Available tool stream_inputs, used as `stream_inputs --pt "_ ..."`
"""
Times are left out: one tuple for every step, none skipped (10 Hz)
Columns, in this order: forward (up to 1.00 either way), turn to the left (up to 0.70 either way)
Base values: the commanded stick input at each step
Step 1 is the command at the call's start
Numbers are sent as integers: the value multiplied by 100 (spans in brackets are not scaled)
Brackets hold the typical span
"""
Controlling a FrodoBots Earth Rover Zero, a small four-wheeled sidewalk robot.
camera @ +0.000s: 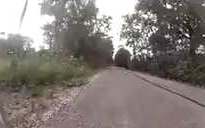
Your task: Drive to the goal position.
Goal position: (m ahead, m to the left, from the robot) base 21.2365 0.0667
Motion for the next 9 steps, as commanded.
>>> stream_inputs --pt "70 -6" --pt "70 0" --pt "70 0" --pt "70 0" --pt "70 0" --pt "70 0" --pt "70 0" --pt "70 0" --pt "70 0"
